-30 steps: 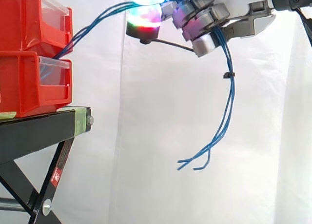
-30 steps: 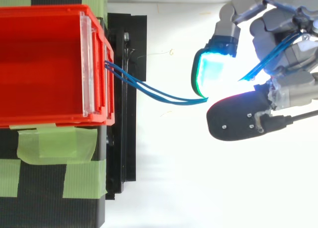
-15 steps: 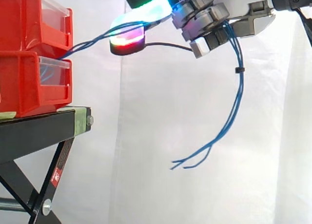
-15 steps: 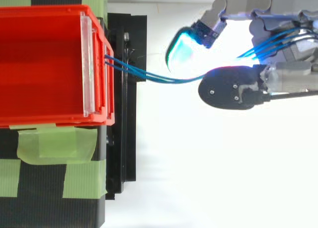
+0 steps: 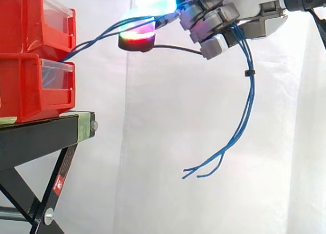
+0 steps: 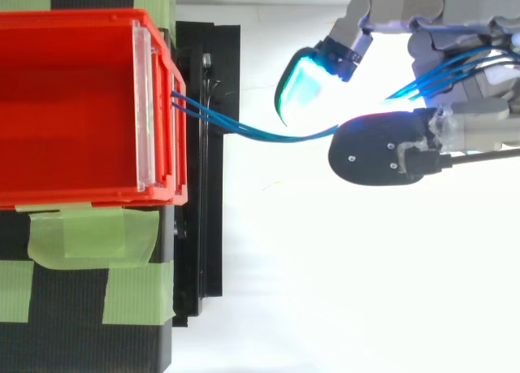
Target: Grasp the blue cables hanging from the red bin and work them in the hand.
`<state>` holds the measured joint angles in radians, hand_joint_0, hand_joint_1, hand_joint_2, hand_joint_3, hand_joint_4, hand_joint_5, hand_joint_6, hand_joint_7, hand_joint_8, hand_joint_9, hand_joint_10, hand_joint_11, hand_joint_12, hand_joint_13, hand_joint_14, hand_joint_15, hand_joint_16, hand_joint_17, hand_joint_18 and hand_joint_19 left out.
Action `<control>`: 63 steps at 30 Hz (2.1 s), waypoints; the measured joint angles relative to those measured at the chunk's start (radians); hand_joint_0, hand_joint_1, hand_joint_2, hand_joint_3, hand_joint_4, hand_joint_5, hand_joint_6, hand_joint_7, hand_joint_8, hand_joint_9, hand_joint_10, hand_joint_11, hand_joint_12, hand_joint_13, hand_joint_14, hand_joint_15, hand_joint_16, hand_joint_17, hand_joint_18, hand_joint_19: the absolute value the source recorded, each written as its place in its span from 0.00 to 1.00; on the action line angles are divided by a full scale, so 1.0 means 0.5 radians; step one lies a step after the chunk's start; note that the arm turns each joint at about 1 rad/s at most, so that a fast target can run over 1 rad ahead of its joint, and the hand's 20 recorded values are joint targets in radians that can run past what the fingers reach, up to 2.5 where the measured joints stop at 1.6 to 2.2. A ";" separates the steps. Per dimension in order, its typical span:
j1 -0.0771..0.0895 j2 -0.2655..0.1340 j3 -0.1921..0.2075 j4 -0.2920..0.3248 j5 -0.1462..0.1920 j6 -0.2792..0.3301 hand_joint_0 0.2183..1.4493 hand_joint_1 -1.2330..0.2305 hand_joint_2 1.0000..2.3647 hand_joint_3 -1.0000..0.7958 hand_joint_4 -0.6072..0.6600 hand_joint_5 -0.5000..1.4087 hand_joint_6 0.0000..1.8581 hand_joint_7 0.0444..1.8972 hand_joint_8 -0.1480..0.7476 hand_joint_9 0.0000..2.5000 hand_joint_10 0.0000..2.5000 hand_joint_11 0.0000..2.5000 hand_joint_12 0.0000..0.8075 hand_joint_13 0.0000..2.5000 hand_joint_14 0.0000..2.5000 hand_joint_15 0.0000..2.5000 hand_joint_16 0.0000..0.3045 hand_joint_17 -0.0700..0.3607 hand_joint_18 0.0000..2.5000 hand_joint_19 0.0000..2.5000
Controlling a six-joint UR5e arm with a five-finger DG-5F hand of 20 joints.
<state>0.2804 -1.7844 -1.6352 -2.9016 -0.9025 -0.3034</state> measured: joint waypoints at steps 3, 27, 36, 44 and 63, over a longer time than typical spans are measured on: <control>0.000 0.000 0.000 0.002 -0.001 -0.002 0.50 0.39 0.01 0.18 0.73 0.52 0.00 0.76 0.71 0.31 1.00 1.00 0.66 0.41 1.00 0.73 0.17 0.43 0.57 0.38; 0.000 0.001 0.000 0.005 -0.008 -0.021 0.37 0.36 0.00 0.00 0.72 0.29 0.46 0.57 0.75 0.23 1.00 1.00 0.73 0.37 1.00 0.71 0.21 0.50 0.52 0.28; 0.001 0.001 0.000 0.005 -0.008 -0.022 0.39 0.33 0.00 0.00 0.72 0.19 0.50 0.53 0.73 0.16 1.00 1.00 0.73 0.33 1.00 0.70 0.21 0.49 0.48 0.34; 0.001 0.000 0.000 0.005 -0.010 -0.022 0.42 0.30 0.00 0.08 0.70 0.17 0.46 0.55 0.71 0.12 1.00 1.00 0.71 0.29 1.00 0.72 0.20 0.48 0.46 0.38; 0.001 -0.001 0.000 0.026 -0.011 -0.135 0.52 0.29 0.01 0.11 0.67 0.18 0.44 0.54 0.69 0.12 1.00 1.00 0.67 0.28 1.00 0.71 0.18 0.44 0.47 0.48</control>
<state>0.2810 -1.7847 -1.6354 -2.8886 -0.9080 -0.3707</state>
